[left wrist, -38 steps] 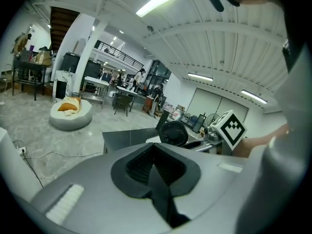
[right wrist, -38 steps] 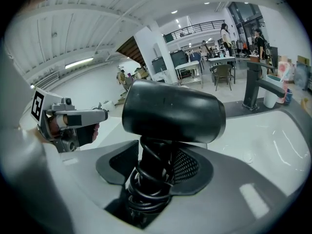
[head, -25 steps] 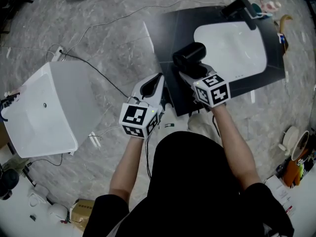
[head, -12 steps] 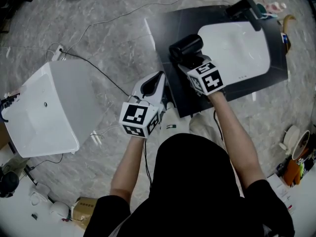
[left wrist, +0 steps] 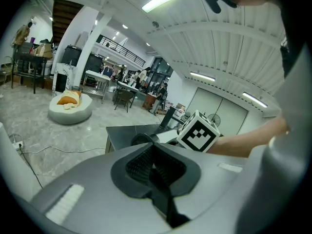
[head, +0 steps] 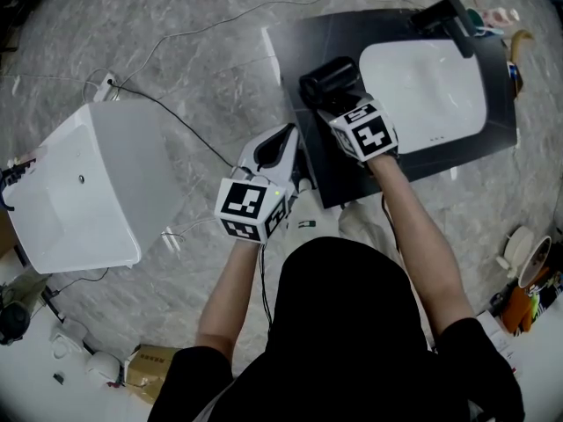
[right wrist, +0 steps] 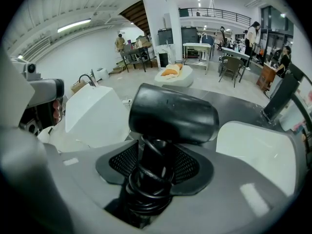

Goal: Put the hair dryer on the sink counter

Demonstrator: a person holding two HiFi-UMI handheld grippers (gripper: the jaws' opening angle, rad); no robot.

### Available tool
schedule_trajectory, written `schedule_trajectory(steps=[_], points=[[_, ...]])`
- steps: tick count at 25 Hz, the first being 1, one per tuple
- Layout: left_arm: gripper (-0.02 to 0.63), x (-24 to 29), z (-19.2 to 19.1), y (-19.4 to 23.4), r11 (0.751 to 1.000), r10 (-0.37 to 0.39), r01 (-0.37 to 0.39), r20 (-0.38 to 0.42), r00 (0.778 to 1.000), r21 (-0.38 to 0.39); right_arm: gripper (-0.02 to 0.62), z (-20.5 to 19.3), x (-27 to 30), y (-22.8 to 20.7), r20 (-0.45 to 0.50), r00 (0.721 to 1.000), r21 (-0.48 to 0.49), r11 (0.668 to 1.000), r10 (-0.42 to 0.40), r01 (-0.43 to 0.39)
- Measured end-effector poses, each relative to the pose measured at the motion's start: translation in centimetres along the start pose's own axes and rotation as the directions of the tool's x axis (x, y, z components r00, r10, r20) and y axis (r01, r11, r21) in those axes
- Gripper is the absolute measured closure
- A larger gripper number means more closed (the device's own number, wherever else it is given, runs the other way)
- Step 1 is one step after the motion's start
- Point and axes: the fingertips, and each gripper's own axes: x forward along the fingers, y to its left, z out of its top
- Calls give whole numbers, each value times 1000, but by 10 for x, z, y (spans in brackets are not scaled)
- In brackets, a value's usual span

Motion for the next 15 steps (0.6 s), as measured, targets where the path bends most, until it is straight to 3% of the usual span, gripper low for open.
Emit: schedule_trajectory(steps=[15], points=[[607, -2, 0, 2, 1000, 1, -1, 1, 1000, -6, 373, 7, 8, -5, -32, 999, -29, 999, -43, 42]])
